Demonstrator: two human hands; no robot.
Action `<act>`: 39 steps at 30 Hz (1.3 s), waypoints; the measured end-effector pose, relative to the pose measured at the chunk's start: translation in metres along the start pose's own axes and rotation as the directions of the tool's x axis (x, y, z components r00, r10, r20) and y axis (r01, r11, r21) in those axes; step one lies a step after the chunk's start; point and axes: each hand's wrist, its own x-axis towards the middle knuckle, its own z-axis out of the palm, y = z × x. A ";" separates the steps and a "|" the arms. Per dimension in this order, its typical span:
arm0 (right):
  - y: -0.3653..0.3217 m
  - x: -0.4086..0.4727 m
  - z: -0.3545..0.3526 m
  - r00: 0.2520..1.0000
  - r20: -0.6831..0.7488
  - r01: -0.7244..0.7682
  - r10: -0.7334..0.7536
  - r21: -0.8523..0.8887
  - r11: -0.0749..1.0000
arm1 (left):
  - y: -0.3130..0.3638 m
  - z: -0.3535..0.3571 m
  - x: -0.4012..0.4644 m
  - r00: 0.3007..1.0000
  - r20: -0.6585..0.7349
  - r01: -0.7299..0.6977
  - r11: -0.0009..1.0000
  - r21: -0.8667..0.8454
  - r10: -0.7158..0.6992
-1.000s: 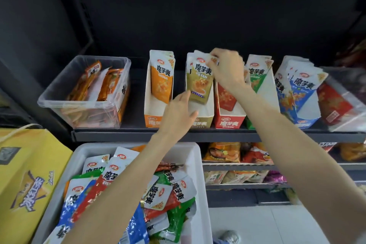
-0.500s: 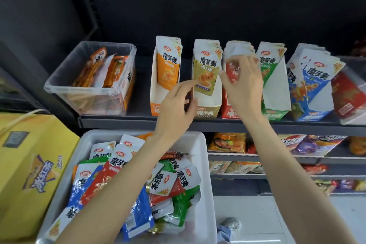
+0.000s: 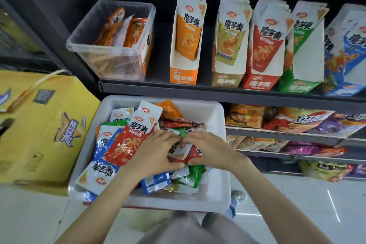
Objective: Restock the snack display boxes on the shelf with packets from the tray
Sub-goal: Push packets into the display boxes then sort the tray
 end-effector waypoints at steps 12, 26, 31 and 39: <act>-0.018 -0.005 -0.048 0.841 -0.283 0.046 0.461 0.886 0.461 | 0.001 -0.027 -0.010 0.916 -0.374 -0.041 0.895 -0.444 -0.144; -0.005 -0.018 -0.057 0.739 -0.449 -0.134 0.502 0.632 0.763 | 0.017 -0.032 0.015 0.875 -0.392 0.002 0.810 -0.586 -0.285; 0.006 -0.033 -0.084 0.728 -0.500 0.002 0.469 0.686 0.728 | 0.026 -0.071 0.034 0.866 -0.480 -0.121 0.871 -0.476 -0.142; 0.048 -0.054 -0.173 0.268 -0.791 0.030 0.550 0.578 0.816 | 0.055 -0.126 0.108 0.683 -0.717 -0.319 0.826 -0.464 -0.140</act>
